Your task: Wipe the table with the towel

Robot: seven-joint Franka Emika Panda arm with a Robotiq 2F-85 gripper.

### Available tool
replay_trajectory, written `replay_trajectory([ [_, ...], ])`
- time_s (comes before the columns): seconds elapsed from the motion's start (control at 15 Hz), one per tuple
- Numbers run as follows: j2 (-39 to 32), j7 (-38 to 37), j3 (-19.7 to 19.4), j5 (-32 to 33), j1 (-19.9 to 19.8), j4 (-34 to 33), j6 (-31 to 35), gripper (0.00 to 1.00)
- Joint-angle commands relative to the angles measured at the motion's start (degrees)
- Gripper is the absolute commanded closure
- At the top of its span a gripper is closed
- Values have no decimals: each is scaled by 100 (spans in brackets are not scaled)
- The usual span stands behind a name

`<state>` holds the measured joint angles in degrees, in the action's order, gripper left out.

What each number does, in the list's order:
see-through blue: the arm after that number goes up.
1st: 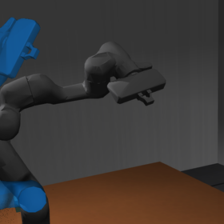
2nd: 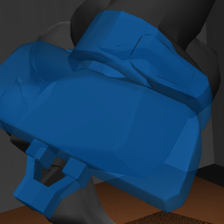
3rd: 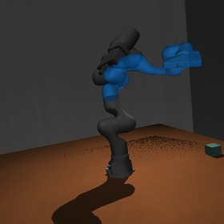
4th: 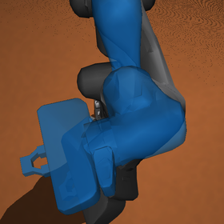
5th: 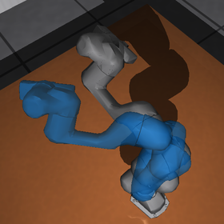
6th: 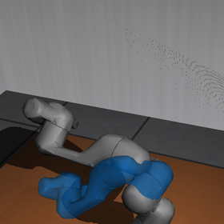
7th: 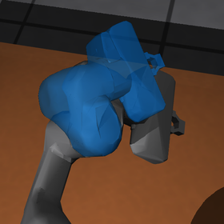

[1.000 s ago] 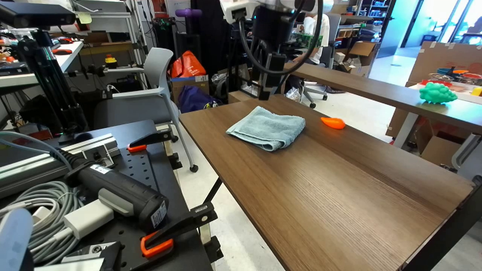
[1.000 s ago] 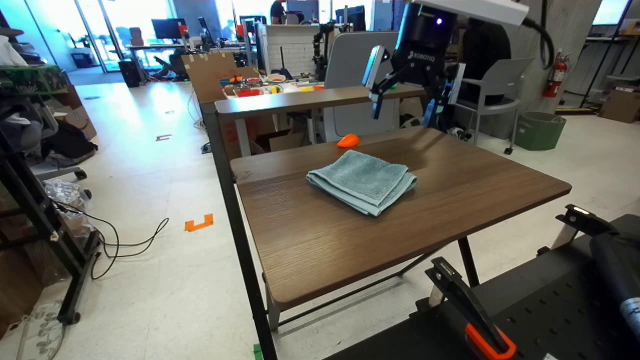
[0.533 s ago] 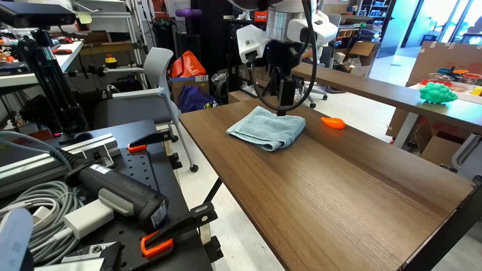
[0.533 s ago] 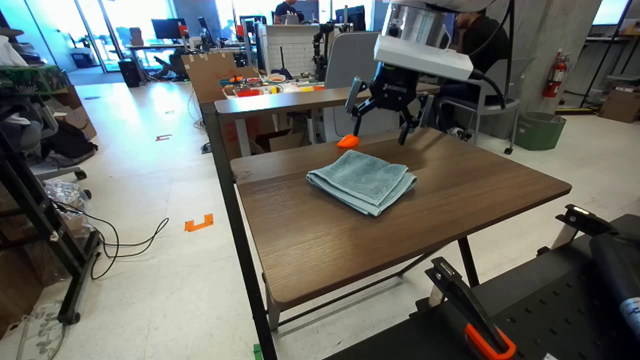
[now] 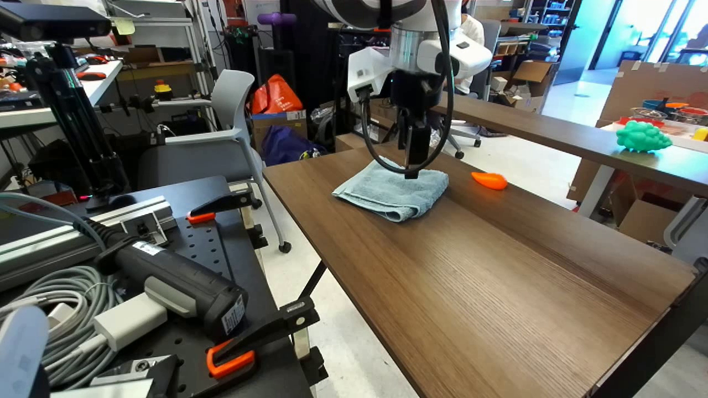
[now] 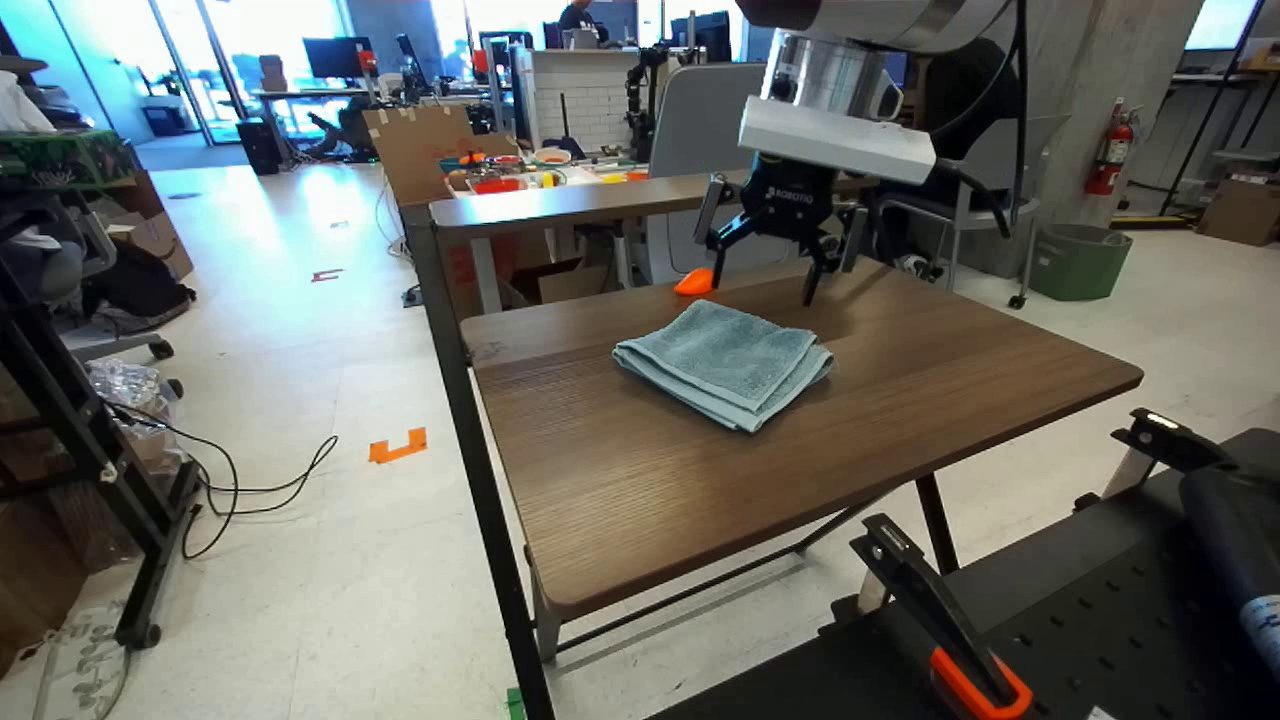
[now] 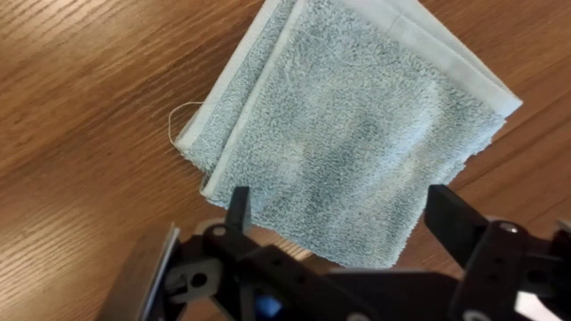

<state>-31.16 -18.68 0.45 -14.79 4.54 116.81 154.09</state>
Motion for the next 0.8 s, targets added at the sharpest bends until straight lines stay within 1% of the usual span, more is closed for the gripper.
replay_trajectory([
  [0.0, -516, -635, -304, 238, 300, -412, -191, 0],
  [0.07, -674, -746, -310, 229, 345, -528, -142, 0],
  [0.2, -961, -1110, -482, 323, 584, -748, -35, 0],
  [0.33, -1211, -1334, -586, 402, 746, -974, -100, 0],
  [0.4, -1271, -1432, -648, 428, 815, -1062, -298, 0],
  [0.47, -1344, -1474, -682, 468, 825, -1212, -718, 0],
  [0.53, -1136, -1262, -517, 358, 690, -848, -210, 0],
  [0.73, -1209, -1371, -575, 436, 730, -1077, -582, 0],
])
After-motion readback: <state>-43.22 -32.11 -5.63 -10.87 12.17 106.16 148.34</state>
